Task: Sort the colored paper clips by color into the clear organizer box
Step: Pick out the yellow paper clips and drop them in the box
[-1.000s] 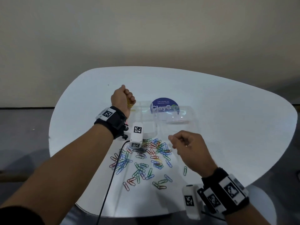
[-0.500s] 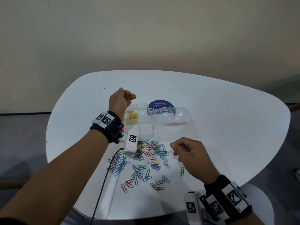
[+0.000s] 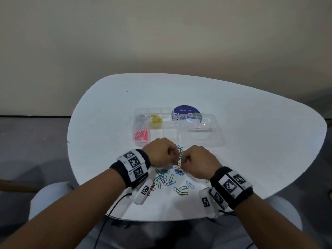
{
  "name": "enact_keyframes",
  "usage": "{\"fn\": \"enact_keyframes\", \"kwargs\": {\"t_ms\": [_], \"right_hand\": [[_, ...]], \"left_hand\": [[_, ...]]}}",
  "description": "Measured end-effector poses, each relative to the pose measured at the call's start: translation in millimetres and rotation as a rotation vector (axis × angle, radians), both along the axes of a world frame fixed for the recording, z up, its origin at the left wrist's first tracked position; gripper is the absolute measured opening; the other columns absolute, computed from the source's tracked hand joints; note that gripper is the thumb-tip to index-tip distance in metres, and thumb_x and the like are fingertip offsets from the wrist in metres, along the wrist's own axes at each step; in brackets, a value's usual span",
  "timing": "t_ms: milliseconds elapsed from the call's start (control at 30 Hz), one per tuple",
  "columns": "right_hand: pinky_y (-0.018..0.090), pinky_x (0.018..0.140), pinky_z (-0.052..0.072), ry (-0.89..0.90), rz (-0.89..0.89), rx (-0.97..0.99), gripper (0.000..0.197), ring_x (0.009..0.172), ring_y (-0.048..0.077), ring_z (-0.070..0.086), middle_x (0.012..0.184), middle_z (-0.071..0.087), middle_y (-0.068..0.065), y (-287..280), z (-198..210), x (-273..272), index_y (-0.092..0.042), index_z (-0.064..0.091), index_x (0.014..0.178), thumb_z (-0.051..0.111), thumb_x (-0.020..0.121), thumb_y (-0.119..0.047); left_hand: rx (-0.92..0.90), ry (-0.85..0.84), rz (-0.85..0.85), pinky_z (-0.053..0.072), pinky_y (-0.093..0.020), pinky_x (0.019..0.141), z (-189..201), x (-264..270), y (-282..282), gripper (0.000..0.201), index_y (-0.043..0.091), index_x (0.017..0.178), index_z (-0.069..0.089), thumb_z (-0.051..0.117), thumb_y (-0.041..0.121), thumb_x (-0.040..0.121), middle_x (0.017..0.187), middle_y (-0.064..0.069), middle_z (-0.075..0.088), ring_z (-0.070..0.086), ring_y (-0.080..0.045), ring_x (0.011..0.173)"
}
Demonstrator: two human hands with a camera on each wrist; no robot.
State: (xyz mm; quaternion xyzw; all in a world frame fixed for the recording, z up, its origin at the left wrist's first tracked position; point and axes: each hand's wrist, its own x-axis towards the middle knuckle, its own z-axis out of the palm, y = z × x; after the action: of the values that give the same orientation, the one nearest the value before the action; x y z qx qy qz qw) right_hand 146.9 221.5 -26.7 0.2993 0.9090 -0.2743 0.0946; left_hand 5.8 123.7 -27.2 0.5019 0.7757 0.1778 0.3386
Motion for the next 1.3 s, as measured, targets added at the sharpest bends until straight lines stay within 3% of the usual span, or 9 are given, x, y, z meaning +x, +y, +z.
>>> {"fn": "enact_keyframes", "kwargs": {"t_ms": [167, 400, 467, 600, 767, 933, 1033, 1167, 1300], "right_hand": [[0.034, 0.073, 0.058, -0.042, 0.002, 0.002, 0.015, 0.075, 0.016, 0.069, 0.070, 0.072, -0.005, -3, -3, -3, -0.020, 0.073, 0.071, 0.062, 0.075, -0.011], [0.031, 0.072, 0.055, -0.011, 0.014, 0.021, 0.013, 0.078, 0.014, 0.064, 0.078, 0.068, -0.010, -3, -8, 1, -0.022, 0.063, 0.066, 0.062, 0.077, -0.016], [0.030, 0.070, 0.054, 0.054, -0.032, -0.016, 0.009, 0.077, 0.012, 0.064, 0.077, 0.068, -0.009, 0, -6, 5, -0.019, 0.065, 0.068, 0.066, 0.077, -0.018], [0.016, 0.060, 0.044, 0.269, -0.186, -0.077, 0.012, 0.068, 0.005, 0.061, 0.070, 0.068, -0.007, 14, 2, 14, -0.019, 0.066, 0.065, 0.071, 0.074, -0.013], [0.018, 0.061, 0.041, 0.445, -0.369, -0.110, 0.011, 0.064, 0.005, 0.056, 0.072, 0.068, -0.002, 25, 7, 21, -0.014, 0.066, 0.067, 0.071, 0.076, -0.010], [0.018, 0.063, 0.041, 0.484, -0.384, -0.148, 0.011, 0.062, 0.001, 0.055, 0.071, 0.067, -0.006, 26, 5, 17, -0.014, 0.066, 0.069, 0.070, 0.078, -0.009], [0.020, 0.065, 0.045, 0.512, -0.373, -0.176, 0.010, 0.062, 0.002, 0.054, 0.071, 0.067, -0.006, 23, 3, 8, -0.013, 0.067, 0.069, 0.070, 0.077, -0.007], [0.019, 0.061, 0.048, 0.562, -0.369, -0.205, 0.009, 0.061, 0.005, 0.056, 0.075, 0.068, 0.000, 20, 4, -3, -0.011, 0.067, 0.072, 0.070, 0.077, -0.005], [0.014, 0.052, 0.049, 0.600, -0.380, -0.262, 0.007, 0.061, 0.008, 0.056, 0.079, 0.068, 0.007, 17, 5, -7, -0.008, 0.067, 0.078, 0.070, 0.079, -0.001]], "left_hand": [[-0.102, 0.117, 0.012, 0.058, -0.032, 0.075, -6, 7, 1, 0.016, 0.027, 0.077, 0.070, 0.074, 0.012, 0.071, 0.081, 0.010, 0.070, 0.066, -0.012, 0.081], [-0.140, 0.138, -0.019, 0.057, -0.032, 0.077, -8, -2, -11, 0.011, 0.024, 0.077, 0.072, 0.069, 0.013, 0.080, 0.078, 0.011, 0.070, 0.065, -0.011, 0.081], [-0.125, 0.117, -0.030, 0.057, -0.031, 0.077, -5, -5, -15, 0.011, 0.024, 0.076, 0.072, 0.068, 0.015, 0.082, 0.078, 0.012, 0.070, 0.065, -0.010, 0.079], [-0.003, 0.058, -0.033, 0.054, -0.028, 0.075, 1, 4, -9, 0.005, 0.025, 0.086, 0.075, 0.074, 0.024, 0.081, 0.080, 0.012, 0.068, 0.063, -0.007, 0.079], [-0.090, 0.200, -0.063, 0.048, -0.024, 0.063, -4, 24, 12, 0.008, 0.022, 0.085, 0.073, 0.075, 0.026, 0.079, 0.081, 0.008, 0.070, 0.064, -0.014, 0.078], [-0.184, 0.286, -0.157, 0.052, -0.028, 0.063, -6, 25, 16, 0.007, 0.020, 0.085, 0.071, 0.072, 0.024, 0.079, 0.084, 0.002, 0.071, 0.065, -0.019, 0.081], [-0.153, 0.285, -0.168, 0.048, -0.027, 0.060, -4, 23, 10, 0.005, 0.021, 0.077, 0.067, 0.069, 0.026, 0.079, 0.078, 0.004, 0.068, 0.063, -0.017, 0.075], [0.070, 0.125, 0.038, 0.050, -0.025, 0.069, 14, -9, 2, 0.005, 0.022, 0.080, 0.067, 0.071, 0.024, 0.084, 0.080, 0.009, 0.067, 0.062, -0.010, 0.076], [0.370, -0.003, 0.515, 0.048, -0.024, 0.063, 32, -74, 0, 0.009, 0.021, 0.077, 0.068, 0.075, 0.019, 0.083, 0.075, 0.006, 0.067, 0.060, -0.010, 0.063]]}}
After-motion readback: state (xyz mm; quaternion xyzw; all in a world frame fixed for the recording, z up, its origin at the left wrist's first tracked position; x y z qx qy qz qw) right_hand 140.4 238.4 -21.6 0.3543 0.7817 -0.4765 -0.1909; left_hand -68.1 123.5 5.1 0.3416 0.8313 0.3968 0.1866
